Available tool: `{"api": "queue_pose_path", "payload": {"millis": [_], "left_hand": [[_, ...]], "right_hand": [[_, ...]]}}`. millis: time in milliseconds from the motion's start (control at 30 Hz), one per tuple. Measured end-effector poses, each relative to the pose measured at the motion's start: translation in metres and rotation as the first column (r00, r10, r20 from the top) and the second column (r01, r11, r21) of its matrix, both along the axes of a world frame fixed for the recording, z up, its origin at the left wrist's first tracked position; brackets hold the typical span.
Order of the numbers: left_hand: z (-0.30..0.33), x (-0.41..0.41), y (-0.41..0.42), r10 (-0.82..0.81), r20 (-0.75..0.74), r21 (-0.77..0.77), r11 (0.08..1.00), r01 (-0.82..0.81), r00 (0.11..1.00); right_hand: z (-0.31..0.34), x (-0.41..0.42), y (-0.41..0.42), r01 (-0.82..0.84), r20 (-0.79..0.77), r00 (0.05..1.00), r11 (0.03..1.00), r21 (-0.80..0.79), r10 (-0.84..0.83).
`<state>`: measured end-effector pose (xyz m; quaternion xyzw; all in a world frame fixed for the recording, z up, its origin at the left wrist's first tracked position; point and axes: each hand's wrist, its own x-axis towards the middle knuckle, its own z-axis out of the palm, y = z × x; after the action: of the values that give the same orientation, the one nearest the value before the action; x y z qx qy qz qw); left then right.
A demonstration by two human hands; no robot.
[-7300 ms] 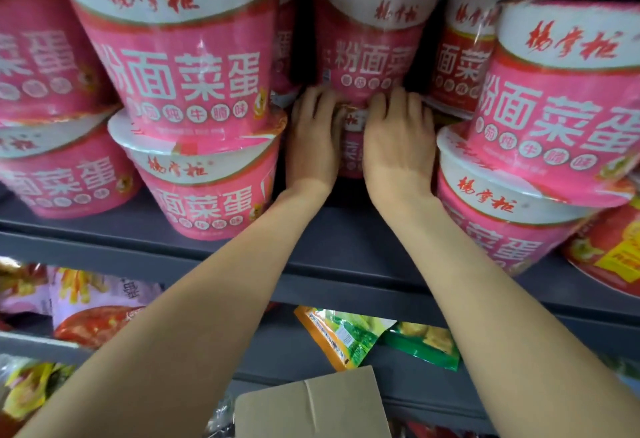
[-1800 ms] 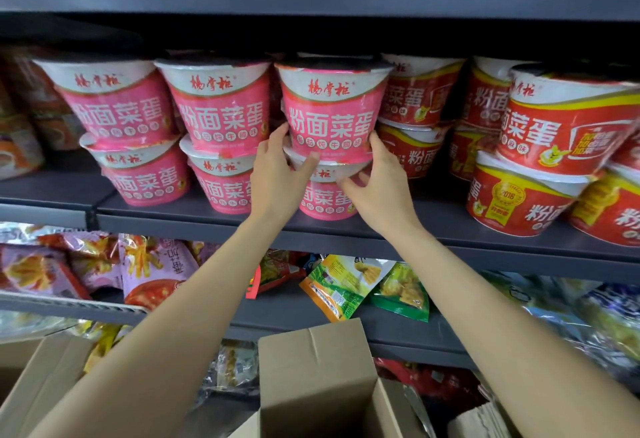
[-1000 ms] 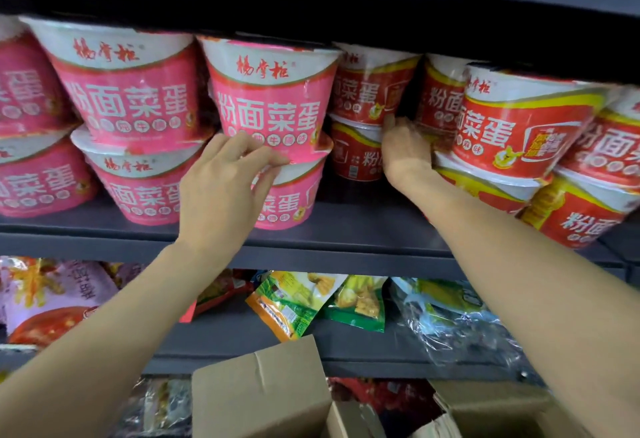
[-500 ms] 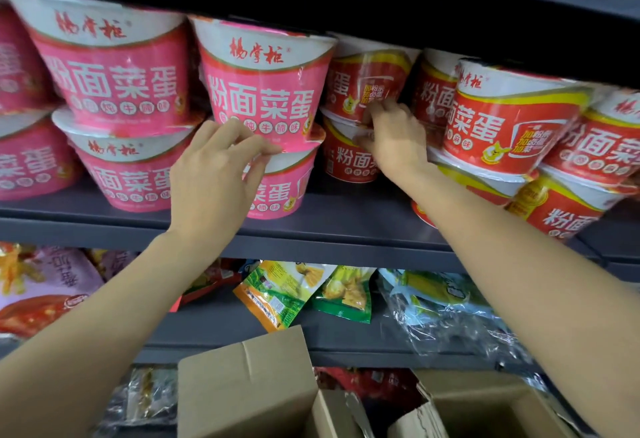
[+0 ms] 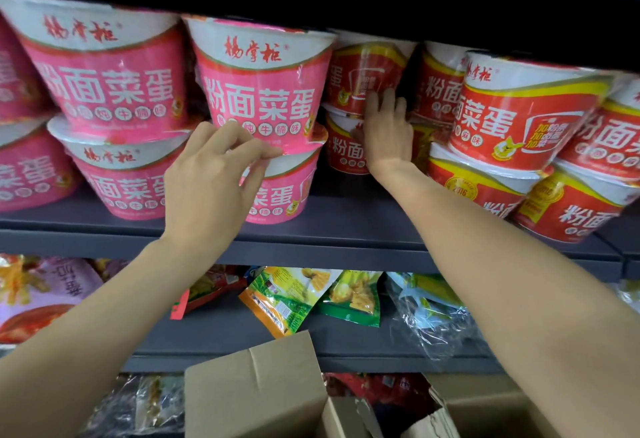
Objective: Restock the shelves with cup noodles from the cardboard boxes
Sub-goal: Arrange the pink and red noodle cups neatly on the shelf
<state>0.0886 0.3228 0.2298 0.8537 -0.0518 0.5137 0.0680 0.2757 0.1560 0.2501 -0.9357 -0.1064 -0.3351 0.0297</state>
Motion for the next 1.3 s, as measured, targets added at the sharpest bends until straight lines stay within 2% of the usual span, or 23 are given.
{"api": "queue_pose_path", "payload": {"millis": [67, 167, 300, 333, 367, 433, 467, 500, 567, 700, 767, 800, 867, 933, 1000, 1100, 1167, 1233, 1300], "left_hand": [[0.0, 0.0, -0.001, 0.007, -0.005, -0.003, 1.0, -0.007, 1.0], [-0.001, 0.0, -0.002, 0.012, -0.006, -0.005, 1.0, -0.012, 1.0], [-0.001, 0.0, -0.001, 0.008, -0.004, 0.004, 1.0, -0.008, 1.0], [-0.001, 0.0, -0.001, 0.011, -0.002, 0.003, 1.0, -0.011, 1.0], [-0.001, 0.0, -0.001, 0.012, 0.0, -0.001, 1.0, -0.012, 1.0], [-0.001, 0.0, -0.002, 0.006, 0.003, -0.014, 1.0, -0.006, 1.0], [-0.001, 0.0, -0.003, 0.001, 0.003, -0.019, 1.0, -0.001, 1.0], [-0.001, 0.0, -0.003, 0.0, 0.004, -0.019, 1.0, 0.0, 1.0], [-0.002, -0.001, -0.002, 0.005, 0.002, -0.008, 1.0, -0.005, 1.0], [-0.003, -0.002, -0.004, 0.039, -0.009, 0.02, 0.999, -0.039, 0.999], [-0.005, -0.008, -0.011, 0.035, -0.001, 0.024, 0.999, -0.035, 0.999], [-0.004, -0.012, -0.02, -0.004, 0.017, 0.013, 1.0, 0.004, 1.0], [0.0, -0.017, -0.05, -0.159, 0.061, -0.032, 0.986, 0.161, 0.985], [0.009, -0.007, -0.084, -0.338, 0.025, -0.137, 0.931, 0.338, 0.941], [0.022, 0.018, -0.114, -0.447, -0.038, -0.328, 0.85, 0.411, 0.894], [0.034, 0.07, -0.139, -0.476, -0.03, -0.667, 0.665, 0.337, 0.879], [0.038, 0.105, -0.144, -0.434, -0.034, -0.791, 0.562, 0.241, 0.9], [0.04, 0.136, -0.142, -0.34, -0.119, -0.796, 0.594, 0.115, 0.933], [0.041, 0.159, -0.136, -0.267, -0.228, -0.766, 0.643, -0.003, 0.936]], "right_hand": [[0.001, 0.001, 0.002, 0.007, 0.058, 0.998, 1.0, 0.008, -0.008], [0.002, 0.0, -0.003, -0.054, -0.021, 0.998, 0.998, 0.032, 0.054], [0.015, -0.013, -0.015, -0.106, 0.097, 0.992, 0.955, 0.277, 0.082], [0.017, -0.016, -0.016, -0.137, 0.144, 0.984, 0.952, 0.273, 0.101], [0.017, -0.015, -0.015, -0.182, 0.202, 0.969, 0.965, 0.187, 0.144], [0.016, -0.01, -0.011, -0.26, 0.307, 0.909, 0.959, -0.115, 0.283], [0.017, -0.005, -0.009, -0.268, 0.294, 0.892, 0.925, -0.269, 0.344], [0.019, -0.003, -0.007, -0.261, 0.187, 0.917, 0.884, -0.387, 0.352], [0.024, -0.002, -0.009, -0.251, -0.018, 0.961, 0.845, -0.473, 0.275], [0.026, -0.007, -0.028, -0.072, 0.025, 0.994, 0.816, -0.573, 0.105], [0.025, -0.014, -0.032, -0.034, 0.044, 0.997, 0.864, -0.503, 0.065], [0.024, -0.017, -0.034, -0.048, 0.039, 0.997, 0.909, -0.414, 0.07], [0.023, -0.023, -0.033, -0.119, 0.03, 0.992, 0.987, -0.107, 0.123], [0.025, -0.022, -0.029, -0.169, -0.022, 0.984, 0.962, 0.214, 0.177], [0.026, -0.018, -0.026, -0.185, -0.062, 0.972, 0.903, 0.389, 0.226], [0.018, -0.016, -0.03, -0.219, -0.081, 0.957, 0.88, 0.422, 0.278], [0.011, -0.02, -0.034, -0.28, -0.059, 0.935, 0.829, 0.484, 0.35], [0.007, -0.02, -0.035, -0.332, -0.039, 0.907, 0.766, 0.55, 0.42], [0.005, -0.014, -0.035, -0.341, -0.054, 0.894, 0.753, 0.562, 0.445]]}}
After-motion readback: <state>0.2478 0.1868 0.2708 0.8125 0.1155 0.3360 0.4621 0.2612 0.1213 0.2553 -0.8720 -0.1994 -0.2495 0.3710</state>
